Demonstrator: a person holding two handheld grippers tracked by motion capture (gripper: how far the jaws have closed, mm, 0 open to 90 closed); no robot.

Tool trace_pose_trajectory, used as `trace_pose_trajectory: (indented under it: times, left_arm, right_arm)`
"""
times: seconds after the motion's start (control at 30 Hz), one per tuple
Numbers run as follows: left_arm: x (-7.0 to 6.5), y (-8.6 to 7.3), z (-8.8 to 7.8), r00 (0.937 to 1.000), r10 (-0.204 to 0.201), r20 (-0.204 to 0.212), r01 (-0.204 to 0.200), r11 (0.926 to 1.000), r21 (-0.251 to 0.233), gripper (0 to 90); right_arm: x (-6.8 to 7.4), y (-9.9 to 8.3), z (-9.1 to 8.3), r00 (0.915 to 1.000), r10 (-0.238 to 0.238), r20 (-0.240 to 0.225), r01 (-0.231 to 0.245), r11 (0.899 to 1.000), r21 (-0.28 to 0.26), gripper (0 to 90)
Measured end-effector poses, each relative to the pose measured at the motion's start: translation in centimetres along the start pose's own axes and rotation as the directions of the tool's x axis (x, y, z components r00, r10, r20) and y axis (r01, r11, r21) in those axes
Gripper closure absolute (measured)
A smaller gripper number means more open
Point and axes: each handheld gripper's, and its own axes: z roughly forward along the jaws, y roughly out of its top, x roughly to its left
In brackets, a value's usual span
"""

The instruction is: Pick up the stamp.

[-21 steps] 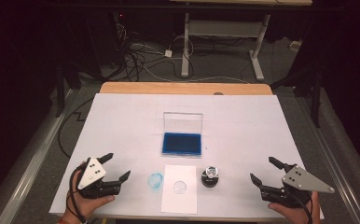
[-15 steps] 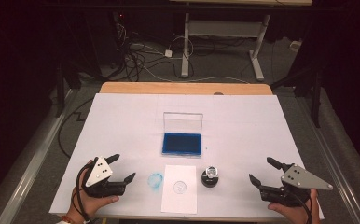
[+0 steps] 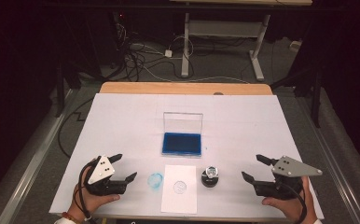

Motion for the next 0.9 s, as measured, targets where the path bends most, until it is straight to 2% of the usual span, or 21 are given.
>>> trace_pose_trajectory:
  times: [0.17,0.23,0.27,0.47,0.63,0.67,0.7,0.83,0.87,0.9]
  left_arm:
    - [-0.4,0.1,0.1,0.9997,0.025,0.002,-0.025,0.9996,0.016,19.3]
    - [-0.3,0.3,0.4,0.9997,0.023,0.004,-0.023,0.9996,0.015,19.3]
    - [-0.4,0.3,0.5,0.9997,0.024,0.005,-0.024,0.9996,0.012,19.3]
    - [-0.2,0.3,0.6,0.9996,0.025,0.013,-0.025,0.9996,0.009,19.3]
    - [-0.1,0.2,0.4,0.9996,0.026,0.008,-0.026,0.9996,0.006,19.3]
    - [-0.1,0.2,0.4,0.9996,0.025,0.009,-0.025,0.9997,0.006,19.3]
    - [-0.1,0.1,0.3,0.9997,0.022,0.012,-0.023,0.9997,0.005,19.3]
    - [-0.1,-0.1,0.1,0.9998,0.018,0.008,-0.018,0.9998,0.005,19.3]
    - [-0.1,-0.1,0.0,0.9998,0.020,0.008,-0.020,0.9998,0.009,19.3]
    - [-0.1,-0.1,0.0,0.9997,0.022,0.006,-0.022,0.9997,0.011,19.3]
  right_arm:
    - [1.5,1.5,1.2,0.9953,-0.046,-0.085,0.052,0.996,0.074,26.1]
    - [1.7,1.7,1.4,0.9938,-0.053,-0.097,0.061,0.995,0.079,25.5]
    - [2.1,2.2,2.0,0.9888,-0.056,-0.138,0.071,0.992,0.105,25.3]
    - [3.1,3.5,4.1,0.9801,-0.080,-0.181,0.112,0.978,0.175,24.7]
    - [3.5,4.2,5.9,0.9725,-0.091,-0.214,0.143,0.960,0.242,25.2]
    - [3.5,4.2,5.9,0.9725,-0.091,-0.214,0.143,0.960,0.242,25.2]
    - [3.6,4.4,6.6,0.9704,-0.086,-0.226,0.146,0.953,0.266,25.2]
    - [3.5,4.7,7.4,0.9682,-0.084,-0.236,0.151,0.947,0.284,24.8]
    - [3.5,4.8,7.9,0.9677,-0.094,-0.234,0.165,0.937,0.307,24.8]
    - [3.5,4.9,8.1,0.9661,-0.089,-0.242,0.166,0.933,0.319,24.8]
